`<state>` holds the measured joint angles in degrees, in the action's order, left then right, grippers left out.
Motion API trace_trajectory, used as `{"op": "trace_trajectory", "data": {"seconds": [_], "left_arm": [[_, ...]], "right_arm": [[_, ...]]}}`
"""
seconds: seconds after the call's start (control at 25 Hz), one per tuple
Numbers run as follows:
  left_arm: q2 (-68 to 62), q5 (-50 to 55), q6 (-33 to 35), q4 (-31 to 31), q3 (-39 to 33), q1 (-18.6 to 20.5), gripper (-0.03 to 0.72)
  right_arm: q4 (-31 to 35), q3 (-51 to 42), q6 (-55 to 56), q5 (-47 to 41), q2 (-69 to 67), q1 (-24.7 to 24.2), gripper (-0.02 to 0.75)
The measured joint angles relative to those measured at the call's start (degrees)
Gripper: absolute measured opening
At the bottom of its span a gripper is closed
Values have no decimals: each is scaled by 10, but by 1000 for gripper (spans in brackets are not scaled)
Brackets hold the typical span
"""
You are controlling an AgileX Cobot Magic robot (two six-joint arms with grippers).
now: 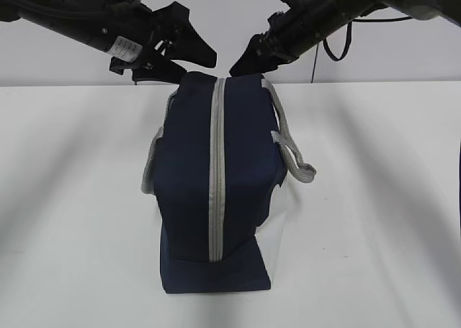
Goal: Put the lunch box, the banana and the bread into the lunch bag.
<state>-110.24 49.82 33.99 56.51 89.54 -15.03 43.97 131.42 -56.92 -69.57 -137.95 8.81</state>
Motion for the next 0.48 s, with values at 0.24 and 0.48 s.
{"op": "trace_trajectory", "data": {"seconds": [0.24, 0.48], "left_arm": [[3, 15, 0, -14, 0, 26, 585], [29, 44, -24, -50, 0, 41, 563]], "right_arm": [[1, 39, 61, -6, 0, 0, 549], [-94, 49, 210, -8, 8, 0, 556]]}}
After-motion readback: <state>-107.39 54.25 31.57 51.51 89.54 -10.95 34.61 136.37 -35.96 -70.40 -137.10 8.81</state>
